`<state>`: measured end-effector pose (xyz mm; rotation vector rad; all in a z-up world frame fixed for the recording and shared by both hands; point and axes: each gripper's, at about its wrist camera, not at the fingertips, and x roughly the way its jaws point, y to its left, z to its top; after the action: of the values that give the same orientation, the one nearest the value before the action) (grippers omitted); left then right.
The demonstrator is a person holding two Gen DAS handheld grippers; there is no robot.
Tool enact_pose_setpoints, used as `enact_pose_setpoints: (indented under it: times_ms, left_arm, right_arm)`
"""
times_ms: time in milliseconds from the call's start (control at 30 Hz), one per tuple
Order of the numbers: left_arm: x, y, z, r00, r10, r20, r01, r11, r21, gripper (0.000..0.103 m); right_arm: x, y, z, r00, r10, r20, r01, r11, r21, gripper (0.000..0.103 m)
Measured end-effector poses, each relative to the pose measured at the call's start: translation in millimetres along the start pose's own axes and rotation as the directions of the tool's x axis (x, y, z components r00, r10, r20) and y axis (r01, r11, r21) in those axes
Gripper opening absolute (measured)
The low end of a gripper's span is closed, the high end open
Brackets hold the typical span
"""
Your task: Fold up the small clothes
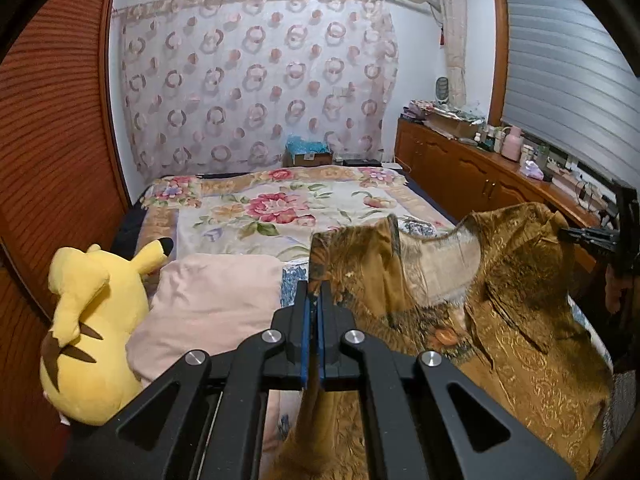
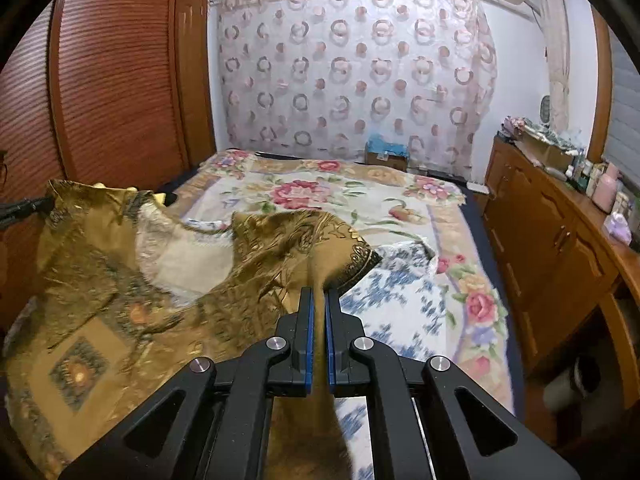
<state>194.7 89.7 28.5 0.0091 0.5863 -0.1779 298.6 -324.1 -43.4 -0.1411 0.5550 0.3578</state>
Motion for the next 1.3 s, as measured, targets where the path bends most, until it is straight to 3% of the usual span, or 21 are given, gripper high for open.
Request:
enact_pose_setpoints:
  times_ms: [333, 633, 867, 1100, 1300]
  left_arm:
    - [-46.5, -20.8, -35.5, 1.000, -0.011, 0.015, 0.011, 1.000, 0.023, 0.003]
    - [-87.3, -12.7, -77.6, 0.998, -0.047, 0.034, 0.049, 0.998, -0.043, 0.003]
    - [-122.7, -1.4, -106.2, 0.998, -0.046, 0.053, 0.051, 0.993, -0.108, 0.003]
    - [-154.8, 4.3, -124.1, 0.998, -0.002, 0.057, 0.009, 0.993, -0.118, 0.004]
    - [-162.9, 24.5, -140.6, 1.000, 0.010, -0.002, -0.010, 0.984, -0.177, 0.004]
  right_arm:
    - [-52.0, 14.8, -24.9, 1.000, 0.017, 0.017, -0.017, 0.999, -0.039, 0.004]
    - [-95.2, 5.8, -65.3, 0.999, 0.033, 0.021, -0.033, 0.999, 0.035, 0.004]
    - [-128.2, 8.3, -95.4, 0.999, 0.050, -0.007, -0.049, 0.997, 0.058, 0.004]
    - [-175.3, 10.9, -113.2, 0.998, 0.056, -0.040, -0.054, 0.997, 0.050, 0.004]
    - [-176.5, 27.7, -125.7, 0.988, 0.079, -0.135, -0.080, 0.997, -0.005, 0.004]
